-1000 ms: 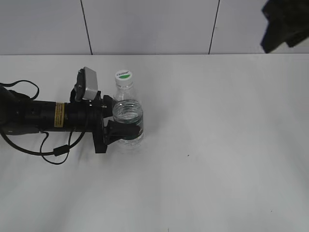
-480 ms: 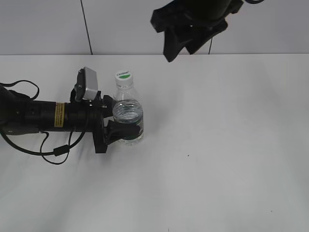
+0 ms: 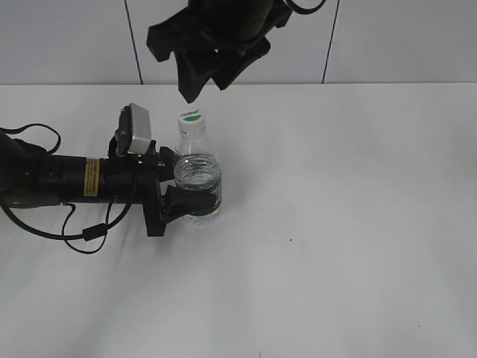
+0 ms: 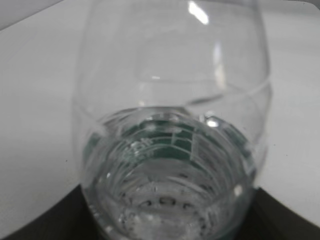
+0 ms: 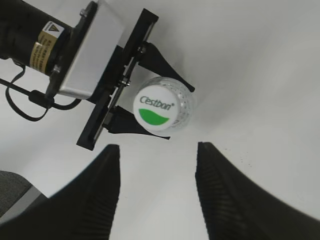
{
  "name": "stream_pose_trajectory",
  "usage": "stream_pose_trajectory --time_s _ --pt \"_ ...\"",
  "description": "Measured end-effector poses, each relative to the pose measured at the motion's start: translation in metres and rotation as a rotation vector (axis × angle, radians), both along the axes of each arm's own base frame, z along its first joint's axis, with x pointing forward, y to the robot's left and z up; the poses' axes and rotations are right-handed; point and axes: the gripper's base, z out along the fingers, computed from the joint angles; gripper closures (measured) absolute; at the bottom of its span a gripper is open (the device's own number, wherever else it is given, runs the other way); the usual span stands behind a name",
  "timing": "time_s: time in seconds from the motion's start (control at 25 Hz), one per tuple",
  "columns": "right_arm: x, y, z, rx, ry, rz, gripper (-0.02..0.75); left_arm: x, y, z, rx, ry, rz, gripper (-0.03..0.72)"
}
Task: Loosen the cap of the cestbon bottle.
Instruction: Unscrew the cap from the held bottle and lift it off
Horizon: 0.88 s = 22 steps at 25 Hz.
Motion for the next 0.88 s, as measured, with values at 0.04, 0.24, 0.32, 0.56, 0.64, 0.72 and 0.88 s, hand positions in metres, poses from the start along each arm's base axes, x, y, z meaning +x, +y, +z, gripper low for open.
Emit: stream_pose_trajectory --time_s 0.04,0.24,0.32,0.56,0.64,0.72,0.88 --pt "0.000 0.003 -0.001 0.001 0.001 0.005 0.366 0.000 0.000 0.000 0.000 0.000 0.000 0.276" --pt "0.003 0.014 -0.013 -0.006 0.018 0.016 0.372 0.000 0.000 0.000 0.000 0.000 0.000 0.276" --pt "0.004 0.016 -0.019 -0.014 0.027 0.018 0.372 0.000 0.000 0.000 0.000 0.000 0.000 0.276" --pt "0.007 0.016 -0.023 -0.038 0.012 0.038 0.372 0.000 0.000 0.000 0.003 -0.002 -0.008 0.276" --pt "0.007 0.016 -0.023 -0.042 0.006 0.051 0.372 0.000 0.000 0.000 0.004 -0.003 -0.010 0.276" --pt "0.007 0.016 -0.023 -0.042 0.005 0.053 0.363 0.000 0.000 0.000 0.004 -0.003 -0.011 0.276" --pt "0.007 0.016 -0.023 -0.043 0.004 0.056 0.330 -0.001 0.000 0.000 0.013 -0.008 -0.031 0.276"
